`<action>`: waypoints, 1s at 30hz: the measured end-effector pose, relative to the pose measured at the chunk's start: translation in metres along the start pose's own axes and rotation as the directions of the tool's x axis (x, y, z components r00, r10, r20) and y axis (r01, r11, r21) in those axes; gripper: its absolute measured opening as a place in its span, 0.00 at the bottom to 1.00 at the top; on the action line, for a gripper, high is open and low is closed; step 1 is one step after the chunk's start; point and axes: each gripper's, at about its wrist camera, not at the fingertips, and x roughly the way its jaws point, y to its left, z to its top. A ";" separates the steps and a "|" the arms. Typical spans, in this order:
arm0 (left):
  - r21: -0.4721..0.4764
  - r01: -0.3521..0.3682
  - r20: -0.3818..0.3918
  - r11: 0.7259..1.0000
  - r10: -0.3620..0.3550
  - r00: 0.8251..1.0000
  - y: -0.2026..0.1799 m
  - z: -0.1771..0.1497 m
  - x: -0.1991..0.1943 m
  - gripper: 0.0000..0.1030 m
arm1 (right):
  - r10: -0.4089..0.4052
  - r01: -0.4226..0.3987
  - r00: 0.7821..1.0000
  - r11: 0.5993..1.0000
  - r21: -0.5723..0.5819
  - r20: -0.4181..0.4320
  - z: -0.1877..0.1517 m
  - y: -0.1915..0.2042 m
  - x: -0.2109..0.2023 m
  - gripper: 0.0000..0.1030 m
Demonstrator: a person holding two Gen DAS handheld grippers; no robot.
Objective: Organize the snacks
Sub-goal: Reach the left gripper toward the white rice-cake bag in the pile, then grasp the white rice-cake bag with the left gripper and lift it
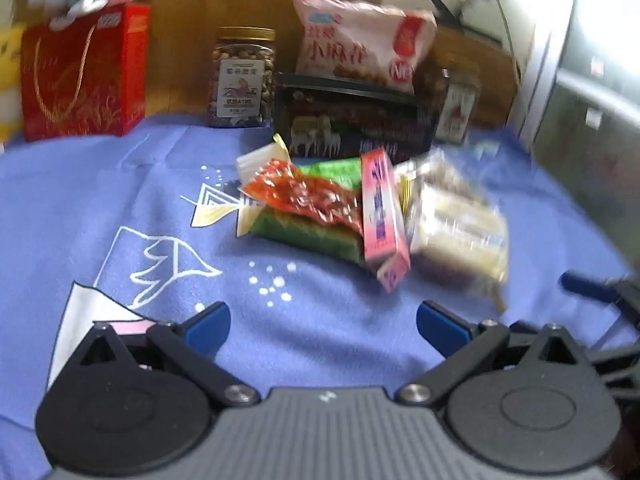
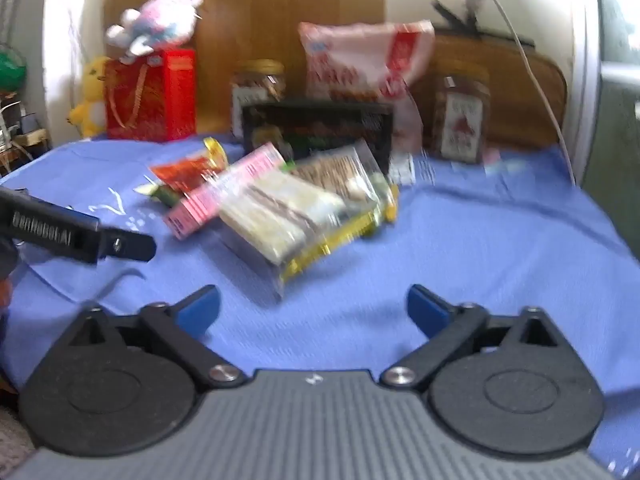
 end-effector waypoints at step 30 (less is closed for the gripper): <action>0.128 0.415 -0.130 0.901 -0.400 0.907 -0.081 0.048 0.054 0.64 | 0.086 -0.089 0.990 0.996 -0.029 -0.113 0.013 -0.075 0.010 0.56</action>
